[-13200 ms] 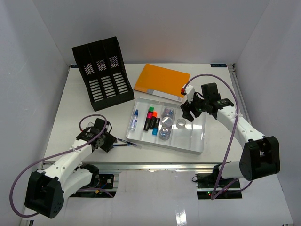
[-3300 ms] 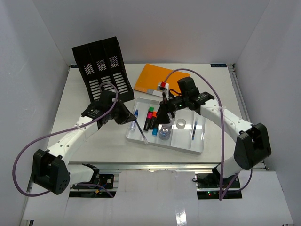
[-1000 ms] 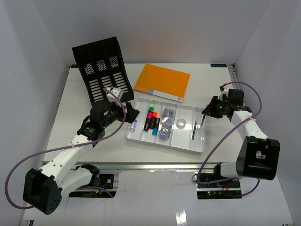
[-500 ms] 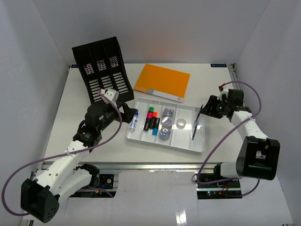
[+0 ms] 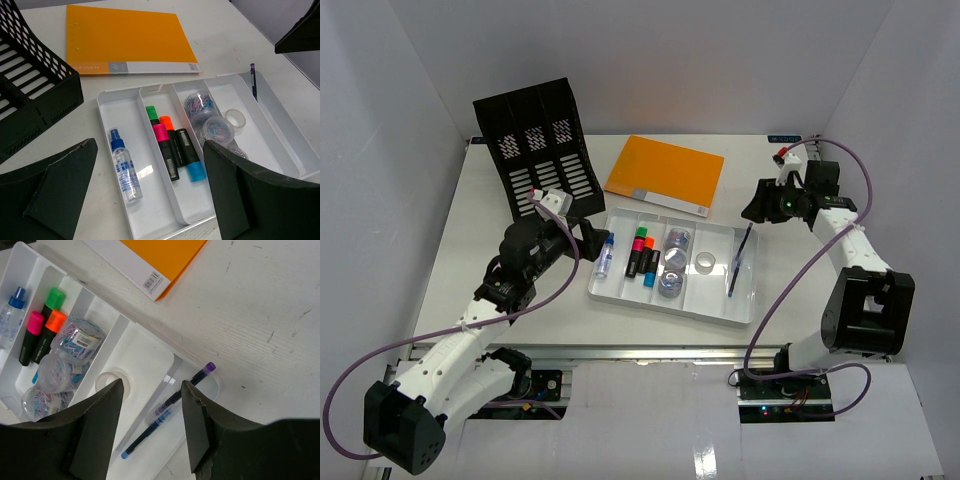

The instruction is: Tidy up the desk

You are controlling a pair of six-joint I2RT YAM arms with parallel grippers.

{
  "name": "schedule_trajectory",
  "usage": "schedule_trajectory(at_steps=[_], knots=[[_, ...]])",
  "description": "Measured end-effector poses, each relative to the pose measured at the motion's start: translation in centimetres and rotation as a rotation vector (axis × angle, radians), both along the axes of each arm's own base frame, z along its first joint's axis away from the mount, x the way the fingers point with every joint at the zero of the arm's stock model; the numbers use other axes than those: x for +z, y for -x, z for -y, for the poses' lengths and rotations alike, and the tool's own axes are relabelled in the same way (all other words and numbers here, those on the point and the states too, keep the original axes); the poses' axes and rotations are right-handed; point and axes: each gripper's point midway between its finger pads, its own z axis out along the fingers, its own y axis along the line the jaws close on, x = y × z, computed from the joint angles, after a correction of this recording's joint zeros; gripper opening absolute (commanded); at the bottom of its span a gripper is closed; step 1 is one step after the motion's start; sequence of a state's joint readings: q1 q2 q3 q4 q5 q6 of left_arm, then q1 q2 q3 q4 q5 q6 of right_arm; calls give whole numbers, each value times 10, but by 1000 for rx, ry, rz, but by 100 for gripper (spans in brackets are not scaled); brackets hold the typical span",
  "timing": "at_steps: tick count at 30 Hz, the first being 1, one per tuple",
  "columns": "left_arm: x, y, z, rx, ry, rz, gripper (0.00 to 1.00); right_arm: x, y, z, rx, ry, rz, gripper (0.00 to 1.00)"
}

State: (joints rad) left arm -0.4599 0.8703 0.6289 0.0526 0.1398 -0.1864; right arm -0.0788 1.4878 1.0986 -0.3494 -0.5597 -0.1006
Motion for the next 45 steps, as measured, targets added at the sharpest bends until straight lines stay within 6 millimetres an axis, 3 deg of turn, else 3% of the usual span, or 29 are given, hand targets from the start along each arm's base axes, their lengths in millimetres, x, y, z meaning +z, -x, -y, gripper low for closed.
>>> schedule_trajectory(at_steps=[8,11,21,33,45], knots=[[0,0,0,-1,-7,6,98,-28,-15,13,-39,98,-20,18],[0,0,-1,0,-10,8,98,-39,-24,19,-69,129,-28,14],[0,-1,-2,3,-19,14,98,-73,-41,33,-140,188,-81,13],[0,-2,-2,6,-24,17,98,-74,-44,29,-126,179,-70,13],[0,-2,-2,5,-25,18,98,-77,-32,19,-90,148,-104,12]])
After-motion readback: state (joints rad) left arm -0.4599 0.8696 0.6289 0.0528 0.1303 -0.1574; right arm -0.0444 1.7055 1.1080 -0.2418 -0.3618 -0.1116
